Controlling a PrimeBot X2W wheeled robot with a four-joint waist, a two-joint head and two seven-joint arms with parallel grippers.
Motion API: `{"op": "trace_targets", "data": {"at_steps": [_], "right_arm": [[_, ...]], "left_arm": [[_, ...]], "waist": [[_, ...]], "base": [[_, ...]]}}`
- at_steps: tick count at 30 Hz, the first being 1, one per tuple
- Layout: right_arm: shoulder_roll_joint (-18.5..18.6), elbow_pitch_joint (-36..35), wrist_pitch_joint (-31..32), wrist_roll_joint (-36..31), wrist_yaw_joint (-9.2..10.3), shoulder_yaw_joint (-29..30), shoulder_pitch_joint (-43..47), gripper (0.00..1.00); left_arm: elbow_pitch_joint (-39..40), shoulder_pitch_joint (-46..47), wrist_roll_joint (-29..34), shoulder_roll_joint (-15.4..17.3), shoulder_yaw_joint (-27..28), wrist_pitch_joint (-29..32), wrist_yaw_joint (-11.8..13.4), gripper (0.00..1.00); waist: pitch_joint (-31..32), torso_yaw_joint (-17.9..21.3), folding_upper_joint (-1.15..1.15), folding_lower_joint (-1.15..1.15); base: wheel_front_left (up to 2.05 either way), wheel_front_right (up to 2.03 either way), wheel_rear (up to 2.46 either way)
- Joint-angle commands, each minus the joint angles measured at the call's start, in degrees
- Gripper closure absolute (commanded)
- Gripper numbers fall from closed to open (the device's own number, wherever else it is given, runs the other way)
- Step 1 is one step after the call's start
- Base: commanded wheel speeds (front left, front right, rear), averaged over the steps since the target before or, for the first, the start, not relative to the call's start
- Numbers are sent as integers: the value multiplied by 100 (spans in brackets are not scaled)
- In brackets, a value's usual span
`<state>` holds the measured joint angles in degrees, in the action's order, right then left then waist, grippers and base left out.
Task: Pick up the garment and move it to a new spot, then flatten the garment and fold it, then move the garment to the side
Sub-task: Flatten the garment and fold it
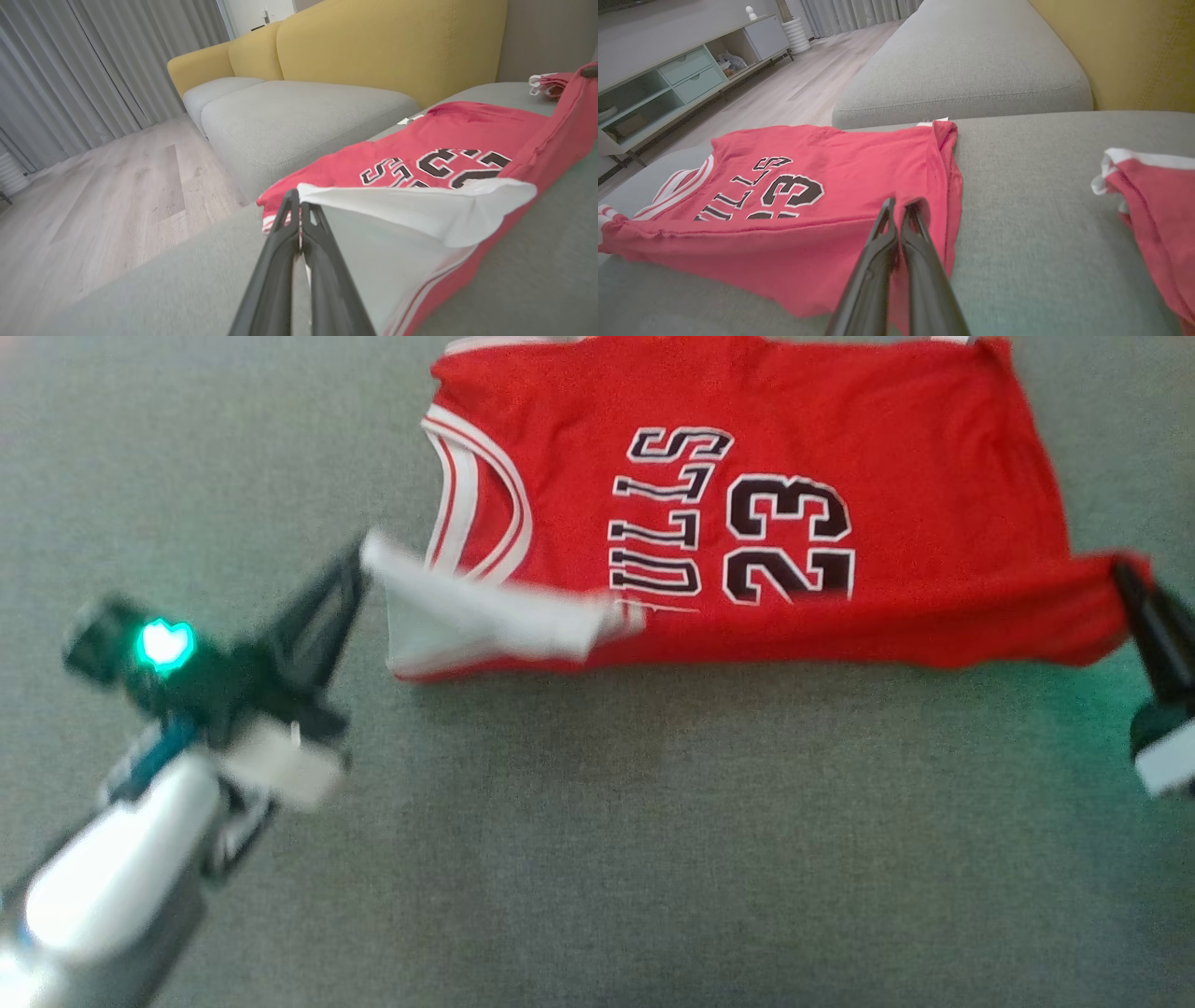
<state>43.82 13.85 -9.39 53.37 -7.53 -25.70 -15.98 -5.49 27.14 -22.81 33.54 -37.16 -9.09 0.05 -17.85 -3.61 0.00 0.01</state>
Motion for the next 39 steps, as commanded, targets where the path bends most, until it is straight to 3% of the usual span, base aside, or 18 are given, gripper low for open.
{"op": "trace_targets", "data": {"at_steps": [1,8,9,10,11,16,21,29,39], "right_arm": [[161,-59,13,-40,4,-18,-130,100],[74,253,73,-99,4,-250,-1123,100],[53,385,83,-94,4,-334,-1340,78],[39,447,105,-95,4,-391,-1428,31],[15,517,91,-95,4,-415,-1512,0],[-138,737,-133,-65,4,-576,-1694,0],[-162,839,-428,-51,4,-654,-1454,0],[-287,806,-538,-47,4,-566,-1105,0],[-393,986,-555,-51,4,-502,-993,0]], "left_arm": [[14,454,75,129,271,-32,-48,100],[-1002,1849,465,-197,157,-222,-347,100],[-1251,2120,561,-295,152,-333,-350,88],[-1373,2217,577,-357,165,-384,-338,56],[-1484,2290,580,-424,185,-432,-319,0],[-1787,2107,476,-740,332,-571,-133,0],[-1566,931,122,-1127,752,-588,178,0],[-1793,-63,-146,-1483,1130,-590,-64,0],[-2896,333,-192,-1823,1175,-590,-485,0]], "waist": [[-197,2,0,-1],[-767,39,0,-1],[-902,27,0,-1],[-956,21,0,-1],[-999,15,0,-1],[-991,11,0,-1],[-617,31,0,-1],[-451,107,0,-1],[-559,101,0,-1]], "base": [[0,0,0],[0,0,0],[0,0,0],[0,0,0],[0,0,0],[0,0,0],[0,0,0],[0,0,0],[0,0,0]]}}
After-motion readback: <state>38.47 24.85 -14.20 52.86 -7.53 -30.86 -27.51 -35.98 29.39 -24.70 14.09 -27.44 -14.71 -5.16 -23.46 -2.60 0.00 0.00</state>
